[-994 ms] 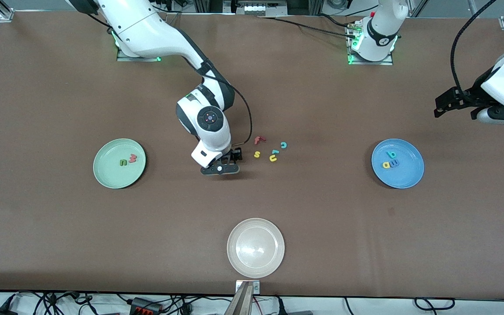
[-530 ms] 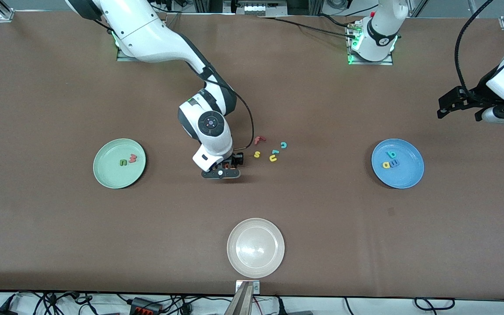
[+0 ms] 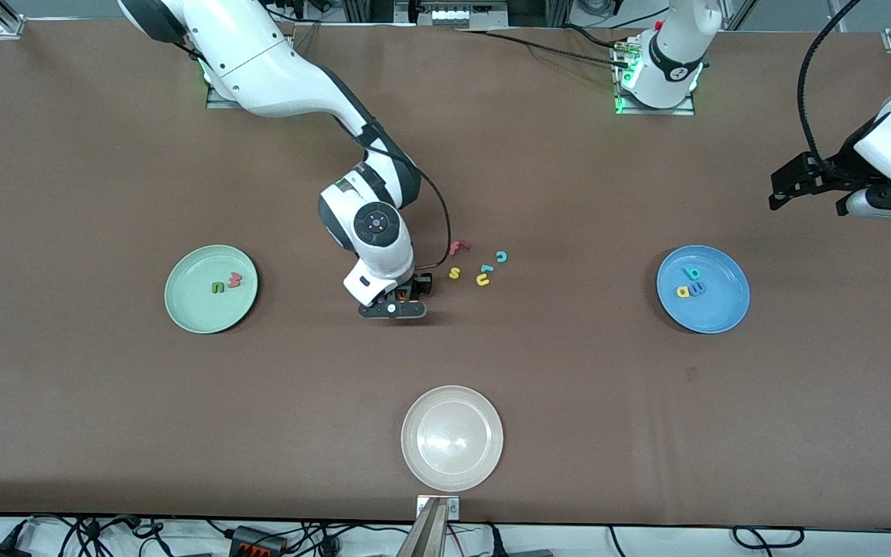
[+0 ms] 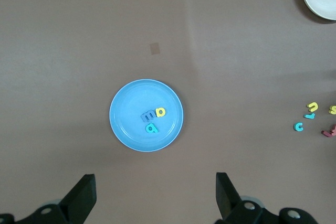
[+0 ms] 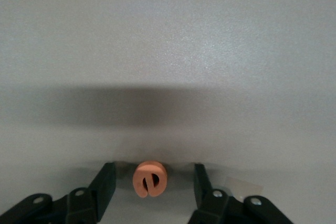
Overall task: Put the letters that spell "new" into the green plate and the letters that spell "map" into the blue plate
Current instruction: 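Grasp the orange e with the right gripper and lift it, then carry the orange e to the green plate and open the right gripper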
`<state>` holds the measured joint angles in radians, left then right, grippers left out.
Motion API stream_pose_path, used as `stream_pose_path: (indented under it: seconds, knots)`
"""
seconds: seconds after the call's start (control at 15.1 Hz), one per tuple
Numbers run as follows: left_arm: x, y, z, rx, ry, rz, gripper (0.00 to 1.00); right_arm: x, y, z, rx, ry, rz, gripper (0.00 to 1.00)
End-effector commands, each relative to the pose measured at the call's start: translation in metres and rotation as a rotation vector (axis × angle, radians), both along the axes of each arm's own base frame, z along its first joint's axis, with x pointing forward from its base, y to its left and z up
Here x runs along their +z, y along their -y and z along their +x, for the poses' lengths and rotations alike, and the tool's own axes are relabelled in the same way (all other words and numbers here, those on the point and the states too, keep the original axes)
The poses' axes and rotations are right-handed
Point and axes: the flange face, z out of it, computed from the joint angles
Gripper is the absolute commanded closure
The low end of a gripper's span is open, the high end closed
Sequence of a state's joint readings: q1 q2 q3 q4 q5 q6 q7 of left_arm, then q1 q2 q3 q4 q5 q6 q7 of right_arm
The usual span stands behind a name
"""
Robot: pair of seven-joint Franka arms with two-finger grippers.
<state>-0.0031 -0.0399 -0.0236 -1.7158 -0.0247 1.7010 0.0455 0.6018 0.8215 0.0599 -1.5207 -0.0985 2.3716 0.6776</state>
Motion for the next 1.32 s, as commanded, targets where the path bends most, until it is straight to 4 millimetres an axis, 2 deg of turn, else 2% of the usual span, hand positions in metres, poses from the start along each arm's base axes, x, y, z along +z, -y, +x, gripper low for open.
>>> stream_pose_path:
  seconds: [0.0,0.13,0.2,0.33,0.4,0.46,0.53,0.66,0.86,0.99,1.26]
  knots:
    - [0.005,0.003,0.004,-0.021,-0.006,-0.007,0.00,0.001,-0.006,0.003,-0.020,-0.002,0.010,0.63]
    - [0.005,0.002,0.004,-0.021,-0.006,-0.007,0.00,0.002,-0.006,0.003,-0.027,-0.004,0.017,0.88]
    - [0.005,0.002,0.004,-0.021,-0.008,-0.007,0.00,0.002,-0.005,0.004,-0.040,-0.011,0.027,0.97]
    - [0.005,0.002,0.004,-0.020,-0.008,-0.007,0.00,0.008,-0.001,0.008,-0.059,-0.019,0.042,1.00]
    - [0.005,0.001,0.004,-0.020,-0.008,-0.007,0.00,0.015,0.007,0.015,-0.077,-0.018,0.048,1.00]
    - [0.005,0.000,0.004,-0.018,-0.008,-0.007,0.00,0.022,0.023,0.026,-0.096,-0.025,0.047,1.00]
    - [0.005,0.000,0.004,-0.017,-0.008,-0.007,0.00,0.047,0.043,0.036,-0.083,-0.050,0.020,1.00]
    - [0.005,0.001,0.004,-0.018,-0.008,-0.007,0.00,0.084,0.085,0.049,0.045,-0.101,-0.039,1.00]
    - [0.005,0.000,0.004,-0.018,-0.008,-0.007,0.00,0.114,0.187,0.078,0.124,-0.188,-0.106,1.00]
    - [0.005,0.001,0.004,-0.020,-0.008,-0.007,0.00,0.120,0.241,0.084,0.153,-0.222,-0.120,1.00]
    - [0.005,0.005,0.004,-0.024,-0.008,-0.006,0.00,0.107,0.336,0.082,0.223,-0.284,-0.094,1.00]
